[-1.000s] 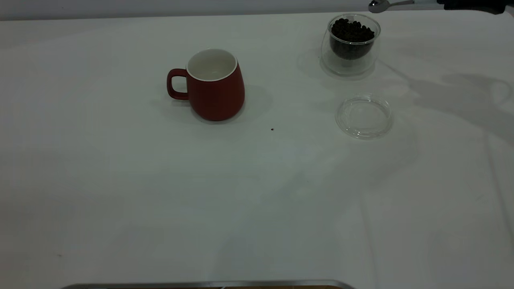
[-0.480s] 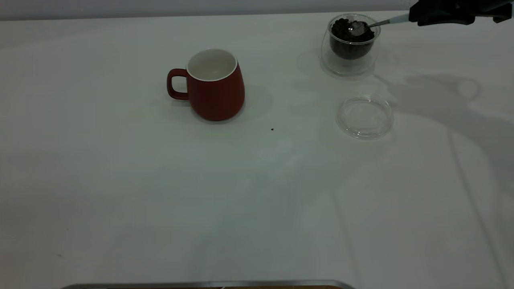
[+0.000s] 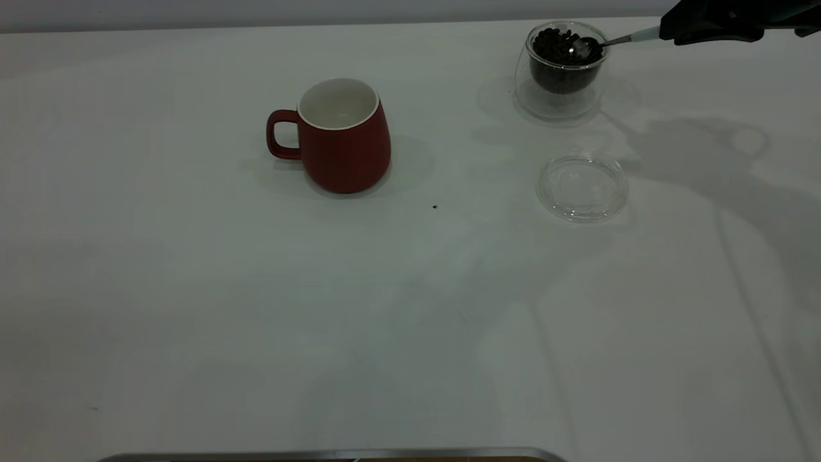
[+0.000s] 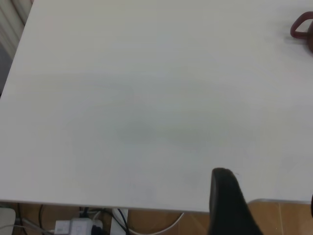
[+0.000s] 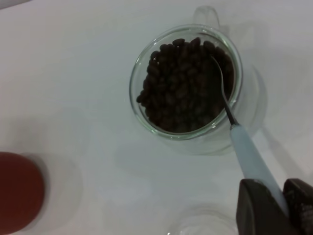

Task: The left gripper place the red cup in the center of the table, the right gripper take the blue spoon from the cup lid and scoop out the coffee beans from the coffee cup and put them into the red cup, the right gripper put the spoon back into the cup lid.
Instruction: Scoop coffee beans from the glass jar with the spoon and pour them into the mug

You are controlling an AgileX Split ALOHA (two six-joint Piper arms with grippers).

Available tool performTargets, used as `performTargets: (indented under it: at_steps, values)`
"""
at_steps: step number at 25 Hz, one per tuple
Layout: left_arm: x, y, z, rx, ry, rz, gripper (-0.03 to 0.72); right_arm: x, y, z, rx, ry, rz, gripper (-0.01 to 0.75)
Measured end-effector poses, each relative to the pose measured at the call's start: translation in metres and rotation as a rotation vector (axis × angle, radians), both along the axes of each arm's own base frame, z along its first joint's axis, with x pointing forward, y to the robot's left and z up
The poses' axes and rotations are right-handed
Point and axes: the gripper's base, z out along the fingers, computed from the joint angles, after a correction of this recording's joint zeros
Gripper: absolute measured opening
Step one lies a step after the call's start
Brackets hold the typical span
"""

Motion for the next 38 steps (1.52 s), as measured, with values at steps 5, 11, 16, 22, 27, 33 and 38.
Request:
performTargets:
  at_steps: [5, 11, 16, 22, 27, 33, 38]
  values:
    - [0.000, 0.000, 0.000, 0.000, 0.000, 0.000, 0.466, -0.001, 0.005, 0.002, 0.057, 0.008, 0.018, 0.106]
    - [0.000, 0.000, 0.000, 0.002, 0.000, -0.001, 0.466, -0.002, 0.008, 0.002, 0.104, 0.026, 0.001, 0.106]
    - [0.000, 0.000, 0.000, 0.002, 0.000, -0.001, 0.466, -0.002, 0.003, 0.003, 0.147, 0.041, -0.017, 0.105]
    - [0.000, 0.000, 0.000, 0.002, 0.000, -0.001, 0.466, -0.003, -0.013, 0.005, 0.198, 0.048, -0.049, 0.105]
    - [0.000, 0.000, 0.000, 0.002, -0.001, -0.001, 0.466, -0.005, -0.019, -0.002, 0.251, 0.078, -0.057, 0.105]
    - [0.000, 0.000, 0.000, 0.002, -0.001, -0.001, 0.466, -0.005, -0.020, -0.006, 0.246, 0.082, -0.056, 0.105]
    - [0.000, 0.000, 0.000, 0.000, -0.001, 0.000, 0.466, -0.003, -0.024, -0.008, 0.190, 0.061, -0.072, 0.105]
